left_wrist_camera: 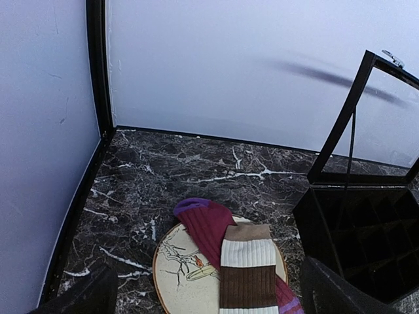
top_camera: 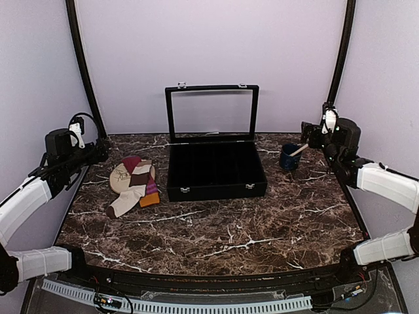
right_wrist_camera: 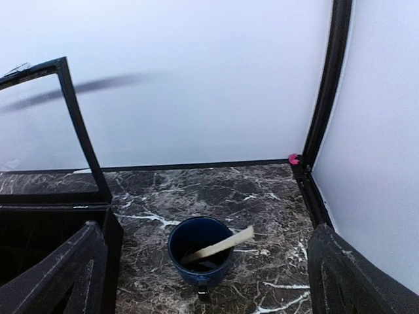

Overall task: Roll the socks
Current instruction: Pick up the sock from the corner of the board.

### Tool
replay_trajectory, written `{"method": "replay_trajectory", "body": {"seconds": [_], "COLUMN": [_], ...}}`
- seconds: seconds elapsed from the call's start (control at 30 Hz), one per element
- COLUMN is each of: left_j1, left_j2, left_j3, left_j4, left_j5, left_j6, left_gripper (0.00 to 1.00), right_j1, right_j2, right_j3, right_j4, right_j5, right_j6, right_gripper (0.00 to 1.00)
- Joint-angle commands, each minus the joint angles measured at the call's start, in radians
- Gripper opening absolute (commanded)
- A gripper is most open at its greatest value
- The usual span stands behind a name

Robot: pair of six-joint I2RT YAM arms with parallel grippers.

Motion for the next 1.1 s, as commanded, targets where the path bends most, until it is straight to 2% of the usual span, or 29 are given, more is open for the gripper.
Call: {"method": "replay_trajectory", "body": {"seconds": [0.0,0.1,0.27,0.4,0.57,0.7,1.07], "left_j1": [-0.004,-0.011,-0.051,-0.128,-0.215,-0.223,-0.223], "left_j2": [0.013,0.023,0.001,-0.015,-0.041,-0.039,0.011], "left_j3": [0.071,0.079,0.033,0.022,-0.019,-0.037,-0.128], "left_j4": [-0.106,-0.183,-0.312,-0.468,-0.598,-0.681,-0.669], "left_j5": [0.036,0.064,0.063,0.039,0.035,0.018,-0.007], "left_j6": [0.025,-0.005,-0.158,-0.343,-0.513,-0.592,-0.814], "left_gripper": [0.99,0.93,0.78,0.68,0.63,0.63,0.49], "right_j1": [-0.001,0.006,0.121,0.173,0.238,0.273,0.365], "right_j2": [0.082,0.113,0.117,0.104,0.085,0.083,0.127], "right_j3": [0.143,0.218,0.245,0.258,0.244,0.240,0.309], "right_j4": [0.025,-0.086,-0.239,-0.349,-0.412,-0.462,-0.535], "right_j5": [-0.161,-0.227,-0.010,0.061,0.115,0.119,0.132], "right_j6": [-0.025,0.061,0.093,0.163,0.188,0.218,0.254], "right_gripper": [1.00,0.96,0.92,0.91,0.91,0.92,0.91]}}
